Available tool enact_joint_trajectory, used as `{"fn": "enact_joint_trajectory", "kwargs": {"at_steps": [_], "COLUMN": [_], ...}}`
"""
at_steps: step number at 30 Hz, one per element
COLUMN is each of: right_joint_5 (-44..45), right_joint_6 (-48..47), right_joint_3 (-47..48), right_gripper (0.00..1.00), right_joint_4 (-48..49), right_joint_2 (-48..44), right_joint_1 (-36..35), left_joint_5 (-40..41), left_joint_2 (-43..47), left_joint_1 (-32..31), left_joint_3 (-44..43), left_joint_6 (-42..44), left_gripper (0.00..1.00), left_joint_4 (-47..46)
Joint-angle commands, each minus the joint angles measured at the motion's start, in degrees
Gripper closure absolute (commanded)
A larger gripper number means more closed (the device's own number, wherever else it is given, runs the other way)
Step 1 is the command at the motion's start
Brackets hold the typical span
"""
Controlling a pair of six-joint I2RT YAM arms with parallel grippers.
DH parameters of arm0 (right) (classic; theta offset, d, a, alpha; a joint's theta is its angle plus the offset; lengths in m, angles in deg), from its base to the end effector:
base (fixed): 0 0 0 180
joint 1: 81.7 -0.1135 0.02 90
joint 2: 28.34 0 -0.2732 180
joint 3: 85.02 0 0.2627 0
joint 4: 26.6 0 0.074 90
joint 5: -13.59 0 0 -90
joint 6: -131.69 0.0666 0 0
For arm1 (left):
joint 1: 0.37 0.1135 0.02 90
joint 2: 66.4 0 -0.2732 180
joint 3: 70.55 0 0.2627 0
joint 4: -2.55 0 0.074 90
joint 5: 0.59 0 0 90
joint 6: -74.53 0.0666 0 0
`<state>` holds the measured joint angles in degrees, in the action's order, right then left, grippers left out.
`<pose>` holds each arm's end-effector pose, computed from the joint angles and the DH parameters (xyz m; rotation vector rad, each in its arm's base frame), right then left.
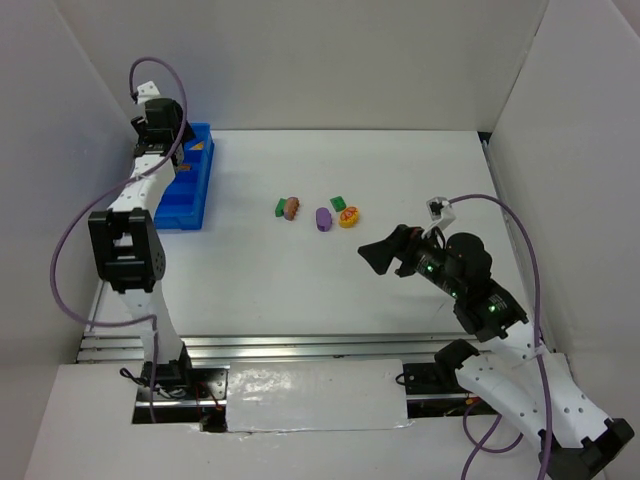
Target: Sort the legos into containers by color
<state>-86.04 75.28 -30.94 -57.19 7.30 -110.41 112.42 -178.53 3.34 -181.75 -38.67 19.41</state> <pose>0.1558 0.0980 0.3264 -0.0476 1.8769 0.9176 0.5117 0.0593 0.3210 -0.6931 1.7242 0.1418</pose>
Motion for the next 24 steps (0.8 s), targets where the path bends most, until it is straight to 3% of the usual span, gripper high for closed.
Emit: {"fn": "enact_joint_trajectory", "kwargs": {"at_steps": [1,3,12,15,16,18,21,22,24], "right_joint_5": [-4.9,-6.4,-11.6,-13.0,-13.4,-13.6,-13.1,-13.2,-13.3], "right_joint_6": [0.0,0.7,0.4,0.2,0.1,0.2,0.0,0.1,-0.3], "right_joint_3": [-1.7,-2.6,-2.7,-2.4,-2.4,-2.6,-2.5,-2.3,-1.9], "right_gripper": [0.00,0.00,0.00,0.00,0.00,0.00,0.00,0.00,0.00], "right_joint_4": [5.4,6.5,10.6,11.1,11.2,11.4,11.5,11.4,11.1], "right_joint_2": [0.3,0.9,7.5,9.8,10.1,10.5,10.7,10.9,11.2], "right_joint_1": [0.6,0.7,0.8,0.8,0.9,1.0,0.9,1.0,0.9], "left_joint_5": [-5.4,-6.2,-7.8,-6.5,-6.8,-7.4,-6.1,-6.6,-5.7], "left_joint_2": [-8.3,-14.1,-25.5,-27.4,-27.6,-28.3,-29.7,-30.0,-30.1], "left_joint_1": [1.4,2.9,4.5,4.5,4.6,4.6,4.6,4.8,5.1], "left_joint_3": [-7.4,-13.3,-18.6,-19.6,-19.9,-20.2,-21.4,-21.9,-22.0], "left_joint_6": [10.9,12.4,11.4,11.3,11.5,12.3,12.7,12.7,11.8], "left_gripper": [1.00,1.00,0.94,0.85,0.76,0.68,0.48,0.35,0.21], "left_joint_4": [-12.3,-12.4,-18.8,-19.7,-20.5,-20.7,-20.4,-20.1,-19.4]}}
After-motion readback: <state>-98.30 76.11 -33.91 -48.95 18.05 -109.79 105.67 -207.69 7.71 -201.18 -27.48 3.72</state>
